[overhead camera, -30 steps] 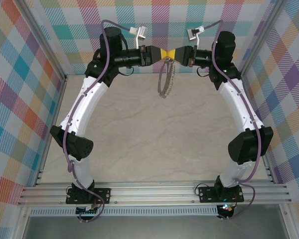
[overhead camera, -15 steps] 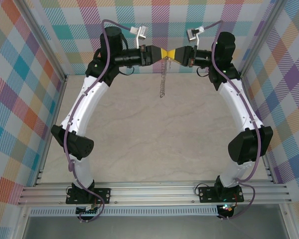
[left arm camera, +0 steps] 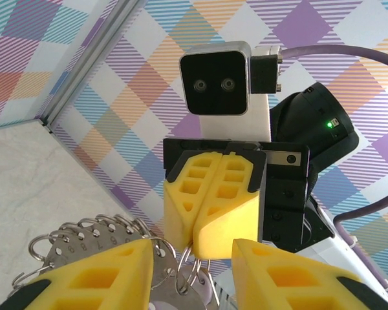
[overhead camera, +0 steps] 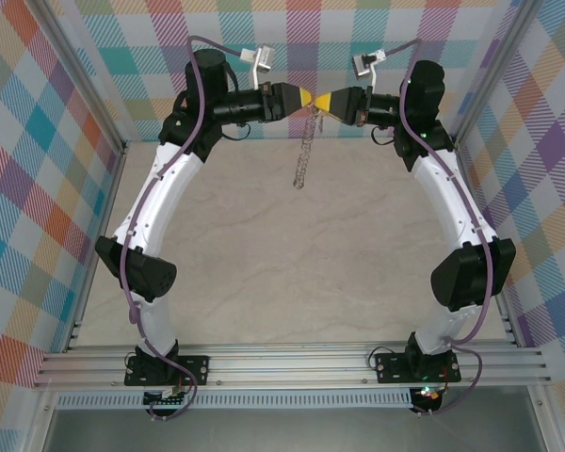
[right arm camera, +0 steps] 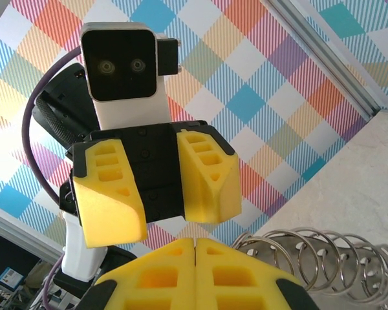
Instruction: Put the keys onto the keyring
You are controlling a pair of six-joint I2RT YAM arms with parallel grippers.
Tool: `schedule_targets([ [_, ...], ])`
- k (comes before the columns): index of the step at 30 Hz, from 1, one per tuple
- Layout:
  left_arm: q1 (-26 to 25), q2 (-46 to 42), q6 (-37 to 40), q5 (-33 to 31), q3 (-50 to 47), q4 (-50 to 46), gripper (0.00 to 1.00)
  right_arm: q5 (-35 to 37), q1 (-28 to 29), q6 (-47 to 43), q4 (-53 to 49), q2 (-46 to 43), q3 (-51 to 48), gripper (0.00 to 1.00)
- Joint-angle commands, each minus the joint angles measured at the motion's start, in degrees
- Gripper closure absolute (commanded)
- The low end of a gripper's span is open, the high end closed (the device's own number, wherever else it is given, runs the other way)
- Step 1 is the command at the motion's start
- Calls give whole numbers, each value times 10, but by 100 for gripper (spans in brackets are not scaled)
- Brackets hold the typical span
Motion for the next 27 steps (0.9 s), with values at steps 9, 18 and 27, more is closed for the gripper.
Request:
schedule_targets([
  [9,-9,22,-22,21,15,30,64,-5,-3,17,44,-6,-2,100],
  [18,-17,22,-32,37,15,53,72,0,-3,20,47,-4,-8,100],
  [27,-25,20,-30,51,14,57,76,4,-3,25,55,-8,-17,100],
])
